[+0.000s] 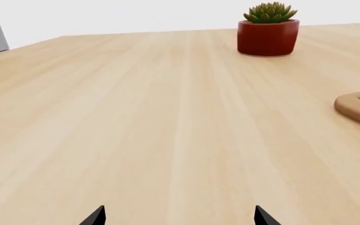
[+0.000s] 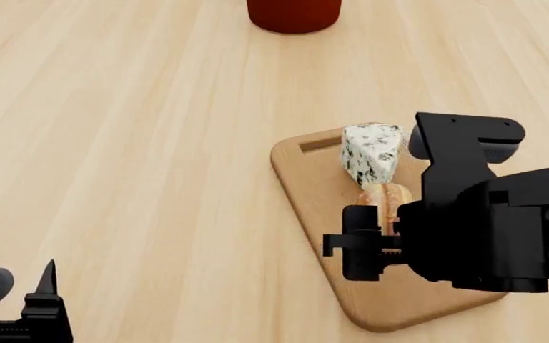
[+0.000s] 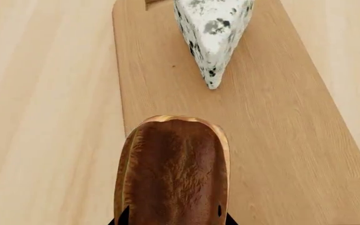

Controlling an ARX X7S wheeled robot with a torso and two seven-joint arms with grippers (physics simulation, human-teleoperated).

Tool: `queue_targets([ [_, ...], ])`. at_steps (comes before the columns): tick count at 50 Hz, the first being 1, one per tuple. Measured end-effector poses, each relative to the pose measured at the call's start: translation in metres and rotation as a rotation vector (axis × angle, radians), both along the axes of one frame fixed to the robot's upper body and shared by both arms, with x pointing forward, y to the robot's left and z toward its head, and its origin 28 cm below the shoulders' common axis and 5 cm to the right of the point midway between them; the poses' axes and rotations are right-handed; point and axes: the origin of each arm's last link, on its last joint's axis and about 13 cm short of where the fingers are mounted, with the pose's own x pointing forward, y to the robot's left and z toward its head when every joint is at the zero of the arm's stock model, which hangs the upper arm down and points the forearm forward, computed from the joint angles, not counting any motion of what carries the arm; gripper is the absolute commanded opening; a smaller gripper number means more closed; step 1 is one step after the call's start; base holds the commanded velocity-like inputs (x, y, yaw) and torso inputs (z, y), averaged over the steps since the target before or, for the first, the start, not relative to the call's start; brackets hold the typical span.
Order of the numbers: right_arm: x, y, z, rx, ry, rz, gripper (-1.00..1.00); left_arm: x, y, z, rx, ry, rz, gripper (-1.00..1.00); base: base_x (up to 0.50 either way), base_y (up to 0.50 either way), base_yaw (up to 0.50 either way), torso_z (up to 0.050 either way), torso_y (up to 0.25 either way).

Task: Place the bread and cheese on the cutting board.

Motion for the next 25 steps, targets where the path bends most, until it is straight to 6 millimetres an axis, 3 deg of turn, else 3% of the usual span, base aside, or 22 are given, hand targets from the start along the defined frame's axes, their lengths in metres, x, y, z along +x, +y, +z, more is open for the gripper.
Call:
queue_targets([
  [25, 0.0103, -0.0075, -0.0092, -0.023, 0.041, -0.032, -1.00, 0.0011, 0.0001, -0.0021, 0.002, 0.001, -0.004, 1.00, 0.00, 0.00, 0.00, 0.000, 0.000],
])
